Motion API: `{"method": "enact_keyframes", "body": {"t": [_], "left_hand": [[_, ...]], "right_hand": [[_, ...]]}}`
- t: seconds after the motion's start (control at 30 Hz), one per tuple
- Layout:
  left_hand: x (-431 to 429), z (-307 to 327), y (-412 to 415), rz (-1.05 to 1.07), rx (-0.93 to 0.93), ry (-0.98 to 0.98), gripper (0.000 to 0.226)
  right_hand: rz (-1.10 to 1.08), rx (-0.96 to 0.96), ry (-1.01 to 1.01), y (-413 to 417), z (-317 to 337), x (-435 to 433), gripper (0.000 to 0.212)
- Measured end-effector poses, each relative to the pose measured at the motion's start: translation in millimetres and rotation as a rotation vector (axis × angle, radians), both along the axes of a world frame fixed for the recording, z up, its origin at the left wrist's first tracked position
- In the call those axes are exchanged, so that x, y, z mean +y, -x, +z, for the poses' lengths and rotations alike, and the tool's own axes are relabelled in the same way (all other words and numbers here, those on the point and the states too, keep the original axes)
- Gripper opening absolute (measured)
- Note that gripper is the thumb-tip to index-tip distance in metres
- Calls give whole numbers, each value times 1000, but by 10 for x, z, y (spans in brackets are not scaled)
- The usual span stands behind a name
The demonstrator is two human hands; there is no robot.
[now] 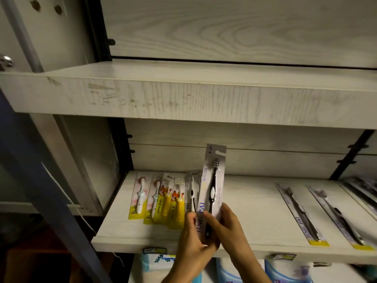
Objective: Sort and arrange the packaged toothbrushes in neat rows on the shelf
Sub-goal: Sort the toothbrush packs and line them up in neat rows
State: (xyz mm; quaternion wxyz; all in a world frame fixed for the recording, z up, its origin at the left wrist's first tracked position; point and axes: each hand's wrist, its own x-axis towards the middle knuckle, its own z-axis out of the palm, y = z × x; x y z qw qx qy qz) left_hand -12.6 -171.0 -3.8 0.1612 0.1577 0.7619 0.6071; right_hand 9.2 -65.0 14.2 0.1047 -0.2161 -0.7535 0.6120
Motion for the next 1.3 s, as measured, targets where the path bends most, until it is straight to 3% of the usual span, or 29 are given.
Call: {"method": "enact_keyframes", "body": {"t": [0.1,0.23,0.37,0.43,0.57,1.0,1.3], "left_hand": [[-71,-69,208,-20,18,50,30],[116,-316,742,156,200,420,9],[348,-543,1030,110,331,858,40],[387,-639,1081,102,380,972,41],[452,-721,1103,120,394,980,35],[443,-608,842,10,433,1078,47],[512,-599,810,23,335,977,45]], "right_hand": [[-38,15,14,-70,3,167,22],[-40,-29,59,-143,9,277,24],[-10,3,69,-210,28,313,22],[-17,22,78,-233,33,349,21],[-6,18,107,-238,55,380,22],[16,19,101,-159,-21,427,20],[8,25,86,-129,-75,452,20]]}}
